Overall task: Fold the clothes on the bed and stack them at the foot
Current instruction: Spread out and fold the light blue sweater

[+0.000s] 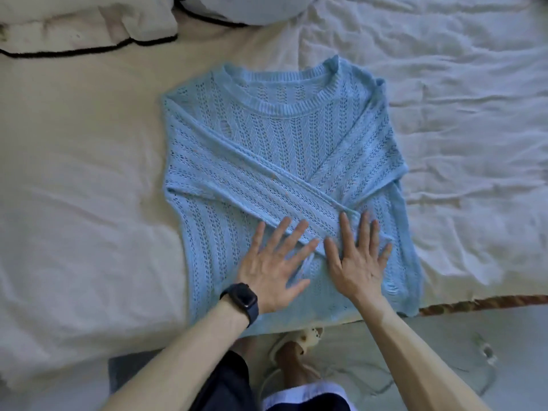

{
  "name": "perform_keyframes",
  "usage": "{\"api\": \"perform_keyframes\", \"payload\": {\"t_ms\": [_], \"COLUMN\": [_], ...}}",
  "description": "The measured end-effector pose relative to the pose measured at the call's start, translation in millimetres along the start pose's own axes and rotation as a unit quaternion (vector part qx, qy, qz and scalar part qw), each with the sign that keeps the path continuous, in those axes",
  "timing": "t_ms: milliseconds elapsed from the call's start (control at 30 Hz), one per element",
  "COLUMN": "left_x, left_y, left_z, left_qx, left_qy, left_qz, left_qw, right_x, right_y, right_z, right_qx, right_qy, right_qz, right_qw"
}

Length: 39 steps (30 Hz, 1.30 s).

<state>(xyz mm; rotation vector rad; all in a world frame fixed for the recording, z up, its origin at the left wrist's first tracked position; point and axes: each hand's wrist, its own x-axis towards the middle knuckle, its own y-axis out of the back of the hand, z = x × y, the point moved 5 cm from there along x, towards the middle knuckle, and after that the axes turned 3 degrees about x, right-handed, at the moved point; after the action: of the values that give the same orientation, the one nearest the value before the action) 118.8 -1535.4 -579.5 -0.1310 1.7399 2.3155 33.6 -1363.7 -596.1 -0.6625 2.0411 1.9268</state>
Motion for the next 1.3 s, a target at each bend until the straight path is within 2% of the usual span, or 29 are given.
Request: {"api": "perform_keyframes", "payload": {"t_ms": [133,200,267,333,367,467,533,567,667,733,867,933,1033,1100,1233,1300], "left_x": [-23,-29,-28,-22,-16,2,9,11,15,19,15,2,-24,-47,-99,-118], "left_y": [-41,-42,-30,-19,-16,-11,-13,-15,-19,-19,-15,-16,-16,-18,-36,-48], "left_z": [34,41,48,50,51,56,60,59,57,56,67,71,74,70,51,47], "left_qx": [0.012,0.012,0.0,-0.01,-0.006,0.0,0.003,0.006,0.024,0.046,0.109,0.117,0.08,0.052,0.003,0.005], "left_qy": [0.071,0.095,0.131,0.172,0.187,0.209,0.209,0.209,0.218,0.208,0.079,0.056,0.082,0.127,0.299,0.332], "left_qz": [-0.094,-0.092,-0.051,0.02,0.031,0.02,0.009,0.001,-0.036,-0.051,-0.032,-0.035,-0.004,0.002,-0.039,-0.072], "left_qw": [0.993,0.991,0.99,0.985,0.982,0.978,0.978,0.978,0.975,0.976,0.99,0.991,0.993,0.991,0.953,0.941], "right_x": [-17,-27,-31,-28,-23,-5,4,8,4,-5,-13,-15,-22,-28,-35,-35], "right_y": [-4,2,16,24,24,17,22,30,62,78,78,65,36,20,8,10], "right_z": [64,85,98,103,103,97,97,96,100,105,111,115,127,135,132,125], "right_qx": [0.003,0.035,0.128,0.261,0.323,0.436,0.49,0.499,0.447,0.428,0.478,0.451,0.399,0.397,0.464,0.497], "right_qy": [-0.034,-0.024,-0.033,-0.087,-0.121,-0.206,-0.218,-0.21,-0.154,-0.135,-0.153,-0.161,-0.181,-0.177,-0.165,-0.172], "right_qz": [-0.05,-0.042,0.025,0.059,0.038,-0.077,-0.083,-0.06,0.045,0.1,0.107,0.083,0.018,-0.005,-0.052,-0.059], "right_qw": [0.998,0.998,0.991,0.96,0.938,0.873,0.84,0.839,0.88,0.888,0.858,0.874,0.899,0.9,0.869,0.849]}}
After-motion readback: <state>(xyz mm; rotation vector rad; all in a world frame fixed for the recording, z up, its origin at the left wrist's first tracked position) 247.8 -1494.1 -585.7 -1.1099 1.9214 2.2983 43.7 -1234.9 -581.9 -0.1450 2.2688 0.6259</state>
